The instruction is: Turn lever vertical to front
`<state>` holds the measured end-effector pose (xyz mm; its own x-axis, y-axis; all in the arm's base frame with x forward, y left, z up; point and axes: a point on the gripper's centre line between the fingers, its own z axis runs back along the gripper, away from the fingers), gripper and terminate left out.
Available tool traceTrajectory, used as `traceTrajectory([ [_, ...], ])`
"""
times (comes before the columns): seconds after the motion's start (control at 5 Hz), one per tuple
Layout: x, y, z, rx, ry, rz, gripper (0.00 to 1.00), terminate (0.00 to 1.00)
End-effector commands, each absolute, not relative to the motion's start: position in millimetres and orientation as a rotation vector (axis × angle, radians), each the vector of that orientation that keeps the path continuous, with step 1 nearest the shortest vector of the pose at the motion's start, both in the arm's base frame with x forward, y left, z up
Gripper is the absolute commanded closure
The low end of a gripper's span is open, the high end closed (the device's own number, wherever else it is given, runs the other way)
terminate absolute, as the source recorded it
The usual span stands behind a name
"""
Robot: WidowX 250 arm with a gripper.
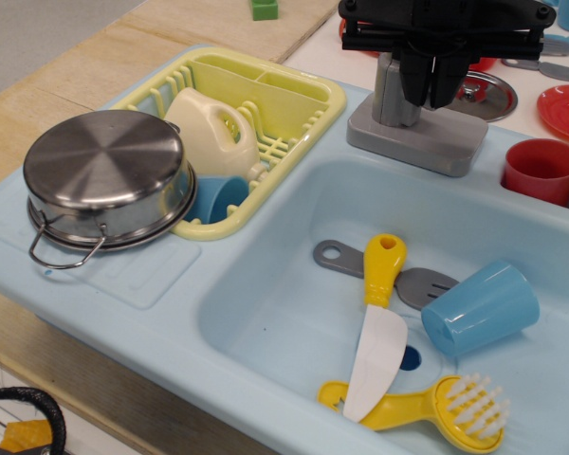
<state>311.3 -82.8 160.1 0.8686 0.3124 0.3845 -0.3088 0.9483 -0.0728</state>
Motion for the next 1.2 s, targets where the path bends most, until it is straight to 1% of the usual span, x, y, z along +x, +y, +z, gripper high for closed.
traceTrajectory([
  [0.0, 287.8, -75.4, 153.3, -0.011, -0.348, 0.393, 1.00, 0.00],
  [0.2, 274.9, -73.4, 147.9, -0.024, -0.336, 0.440, 1.00, 0.00],
  [0.6, 263.8, -71.0, 134.8, -0.058, -0.327, 0.476, 1.00, 0.00],
  [0.8, 265.8, -70.9, 138.9, -0.047, -0.320, 0.455, 1.00, 0.00],
  [1.0, 265.8, -70.9, 138.9, -0.047, -0.320, 0.455, 0.00, 0.00],
])
